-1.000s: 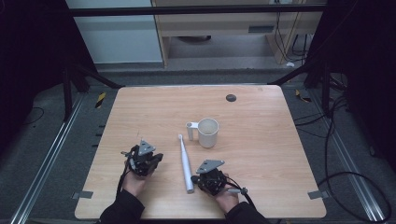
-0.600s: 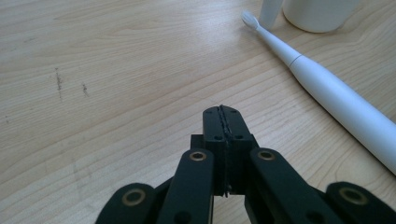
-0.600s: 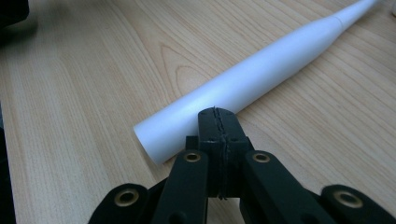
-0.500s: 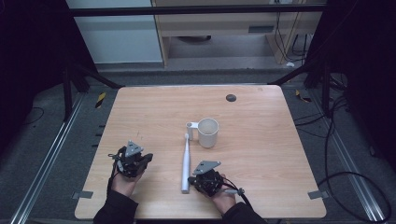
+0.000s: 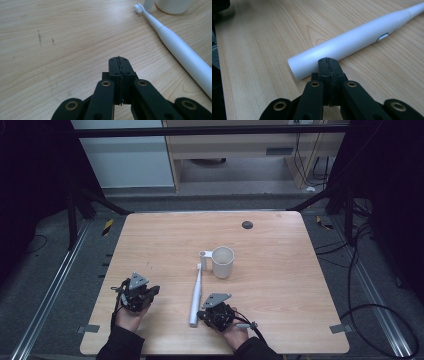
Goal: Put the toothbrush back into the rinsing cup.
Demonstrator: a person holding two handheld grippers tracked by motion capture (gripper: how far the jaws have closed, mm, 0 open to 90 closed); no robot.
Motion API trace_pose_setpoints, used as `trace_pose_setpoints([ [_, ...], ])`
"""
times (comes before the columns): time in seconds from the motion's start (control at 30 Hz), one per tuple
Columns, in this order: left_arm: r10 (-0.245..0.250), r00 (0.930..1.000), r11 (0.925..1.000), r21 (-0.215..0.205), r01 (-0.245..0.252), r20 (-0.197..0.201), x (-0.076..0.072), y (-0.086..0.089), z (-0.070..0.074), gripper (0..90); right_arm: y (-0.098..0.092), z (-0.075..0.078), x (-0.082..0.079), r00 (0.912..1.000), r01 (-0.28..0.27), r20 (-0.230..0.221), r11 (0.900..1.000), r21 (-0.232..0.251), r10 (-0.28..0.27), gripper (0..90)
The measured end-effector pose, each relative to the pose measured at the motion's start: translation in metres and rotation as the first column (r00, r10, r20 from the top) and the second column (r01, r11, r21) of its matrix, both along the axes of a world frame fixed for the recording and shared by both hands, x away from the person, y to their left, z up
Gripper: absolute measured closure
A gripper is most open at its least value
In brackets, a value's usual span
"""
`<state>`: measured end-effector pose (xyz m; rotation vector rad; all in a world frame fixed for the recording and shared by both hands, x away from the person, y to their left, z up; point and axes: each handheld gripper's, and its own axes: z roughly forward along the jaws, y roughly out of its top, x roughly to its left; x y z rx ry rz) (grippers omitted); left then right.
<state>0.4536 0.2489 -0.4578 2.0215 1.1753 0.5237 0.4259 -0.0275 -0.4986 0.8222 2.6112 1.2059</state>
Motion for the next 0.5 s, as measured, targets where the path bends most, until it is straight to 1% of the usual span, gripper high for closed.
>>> trace_pose_setpoints([
  [0.43,0.009,0.9999,1.0,-0.003,-0.009,-0.006,-0.001,0.006,-0.001,89.0,0.016,-0.001,0.0,0.9996,-0.026,-0.009,1.0,-0.004,0.026,90.0],
  [0.5,0.008,0.9999,1.0,-0.001,-0.008,-0.008,-0.001,0.006,-0.001,89.0,0.018,-0.001,0.0,0.9996,-0.029,-0.004,1.0,-0.003,0.029,90.0],
])
